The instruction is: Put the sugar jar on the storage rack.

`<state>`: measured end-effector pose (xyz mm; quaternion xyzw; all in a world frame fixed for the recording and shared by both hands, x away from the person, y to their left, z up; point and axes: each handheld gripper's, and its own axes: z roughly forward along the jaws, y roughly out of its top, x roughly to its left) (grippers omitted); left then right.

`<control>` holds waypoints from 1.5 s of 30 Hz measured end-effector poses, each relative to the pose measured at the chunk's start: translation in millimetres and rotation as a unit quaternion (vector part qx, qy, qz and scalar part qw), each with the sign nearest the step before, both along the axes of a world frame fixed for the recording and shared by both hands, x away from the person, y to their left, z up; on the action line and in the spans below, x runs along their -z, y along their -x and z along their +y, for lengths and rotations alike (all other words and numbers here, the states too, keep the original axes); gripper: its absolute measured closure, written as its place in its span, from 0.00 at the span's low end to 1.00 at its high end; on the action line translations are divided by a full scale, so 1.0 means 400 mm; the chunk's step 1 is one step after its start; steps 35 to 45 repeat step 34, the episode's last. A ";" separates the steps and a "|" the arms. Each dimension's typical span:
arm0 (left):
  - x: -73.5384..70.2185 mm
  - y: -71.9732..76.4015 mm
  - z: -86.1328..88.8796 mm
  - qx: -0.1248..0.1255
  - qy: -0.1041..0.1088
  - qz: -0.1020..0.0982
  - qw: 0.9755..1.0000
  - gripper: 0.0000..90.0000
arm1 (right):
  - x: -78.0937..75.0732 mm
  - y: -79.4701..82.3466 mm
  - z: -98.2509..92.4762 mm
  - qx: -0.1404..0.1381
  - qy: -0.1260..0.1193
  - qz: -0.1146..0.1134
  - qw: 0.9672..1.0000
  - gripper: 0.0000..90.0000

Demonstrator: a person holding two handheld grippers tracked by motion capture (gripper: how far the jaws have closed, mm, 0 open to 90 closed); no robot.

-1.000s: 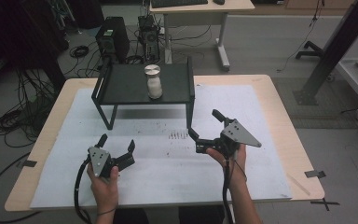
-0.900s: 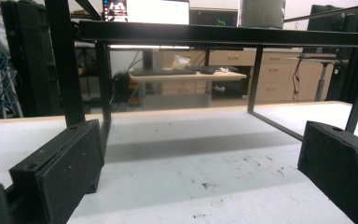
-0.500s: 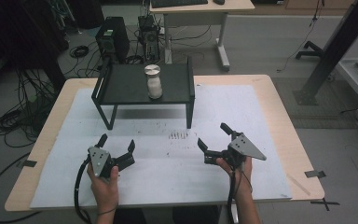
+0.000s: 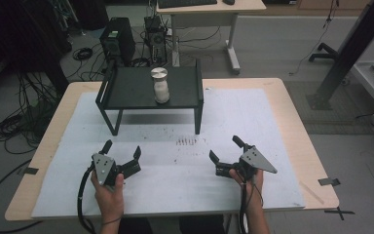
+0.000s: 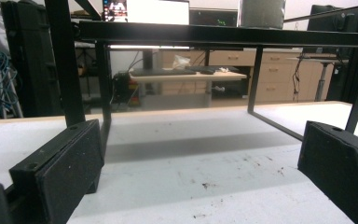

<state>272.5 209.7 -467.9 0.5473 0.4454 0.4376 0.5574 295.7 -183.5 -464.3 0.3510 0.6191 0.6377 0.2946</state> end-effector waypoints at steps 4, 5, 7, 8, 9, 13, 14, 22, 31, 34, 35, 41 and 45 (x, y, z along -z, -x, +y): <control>0.000 0.000 0.000 0.000 0.000 0.000 1.000 0.01 | 0.017 0.001 -0.001 0.002 0.001 0.005 1.000 0.01; 0.000 0.000 0.000 0.000 0.000 0.000 1.000 0.01 | 0.021 0.002 -0.001 0.003 0.003 0.006 1.000 0.01; 0.000 0.000 0.000 0.000 0.000 0.000 1.000 0.01 | 0.030 0.003 -0.001 0.003 0.004 0.010 1.000 0.01; 0.000 0.000 0.000 0.000 0.000 0.000 1.000 0.01 | 0.035 0.003 0.000 0.003 0.005 0.012 1.000 0.01; 0.000 0.000 0.000 0.000 0.000 0.000 1.000 0.01 | 0.037 0.003 0.000 0.004 0.006 0.013 1.000 0.01; 0.000 0.000 0.000 0.000 0.000 0.000 1.000 0.01 | 0.038 0.002 -0.001 0.006 0.004 0.015 1.000 0.01; 0.000 0.000 0.000 0.000 0.000 0.000 1.000 0.01 | 0.040 0.001 -0.002 0.007 0.007 0.016 1.000 0.01; 0.000 0.000 0.000 0.000 0.000 0.000 1.000 0.01 | 0.047 0.000 -0.006 0.010 0.009 0.024 1.000 0.00; 0.000 0.000 0.000 0.000 0.000 0.000 1.000 0.01 | 0.048 0.001 -0.006 0.011 0.011 0.022 1.000 0.00; 0.000 0.000 0.000 0.000 0.000 0.000 1.000 0.01 | 0.048 0.001 -0.005 0.010 0.012 0.023 1.000 0.00; 0.000 0.000 0.000 0.000 0.000 0.000 1.000 0.01 | 0.048 0.001 -0.005 0.010 0.012 0.023 1.000 0.00; 0.000 0.000 0.000 0.000 0.000 0.000 1.000 0.01 | 0.048 0.001 -0.005 0.010 0.012 0.023 1.000 0.00; 0.000 0.000 0.000 0.000 0.000 0.000 1.000 0.01 | 0.048 0.001 -0.005 0.010 0.012 0.023 1.000 0.00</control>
